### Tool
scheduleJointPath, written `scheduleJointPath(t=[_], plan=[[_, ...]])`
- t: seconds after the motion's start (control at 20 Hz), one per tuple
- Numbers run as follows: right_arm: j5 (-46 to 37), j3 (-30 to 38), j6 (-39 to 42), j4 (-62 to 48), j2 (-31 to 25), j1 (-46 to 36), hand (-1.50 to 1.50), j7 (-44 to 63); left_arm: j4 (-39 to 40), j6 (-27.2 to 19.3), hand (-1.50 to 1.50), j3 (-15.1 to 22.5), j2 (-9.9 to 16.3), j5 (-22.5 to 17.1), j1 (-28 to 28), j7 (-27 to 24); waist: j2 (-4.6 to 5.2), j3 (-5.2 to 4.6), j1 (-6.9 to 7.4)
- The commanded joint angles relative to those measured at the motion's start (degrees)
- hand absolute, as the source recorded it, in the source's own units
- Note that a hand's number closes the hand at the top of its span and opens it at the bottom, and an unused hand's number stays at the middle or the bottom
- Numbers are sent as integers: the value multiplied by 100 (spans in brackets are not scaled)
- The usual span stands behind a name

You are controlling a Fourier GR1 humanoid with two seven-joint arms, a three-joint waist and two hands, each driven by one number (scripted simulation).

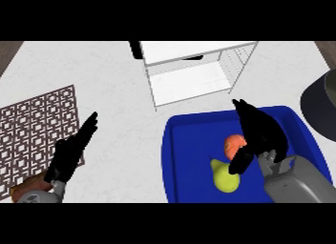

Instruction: Pick the squash from the tray and place it in the tiered shelf

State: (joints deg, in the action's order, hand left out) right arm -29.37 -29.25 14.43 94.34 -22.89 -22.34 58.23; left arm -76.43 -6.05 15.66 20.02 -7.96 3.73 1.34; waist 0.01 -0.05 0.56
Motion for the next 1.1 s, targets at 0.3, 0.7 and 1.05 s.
scheduleJointPath(t=[0.3, 0.7, 1.05], plan=[[-613, -270, 448, 30, 760, 148, -150, 1277, -6, 315, 0, -355, 65, -59, -58, 97, -13, 1, -63], [-1209, -52, 406, -392, 452, 481, -150, 654, -345, 120, 0, -168, -219, 297, -404, -42, -12, 5, -34], [-1537, 211, 496, -744, 634, 559, -150, 186, -83, 161, 0, -375, -400, 432, -26, 246, -3, 6, -50]])
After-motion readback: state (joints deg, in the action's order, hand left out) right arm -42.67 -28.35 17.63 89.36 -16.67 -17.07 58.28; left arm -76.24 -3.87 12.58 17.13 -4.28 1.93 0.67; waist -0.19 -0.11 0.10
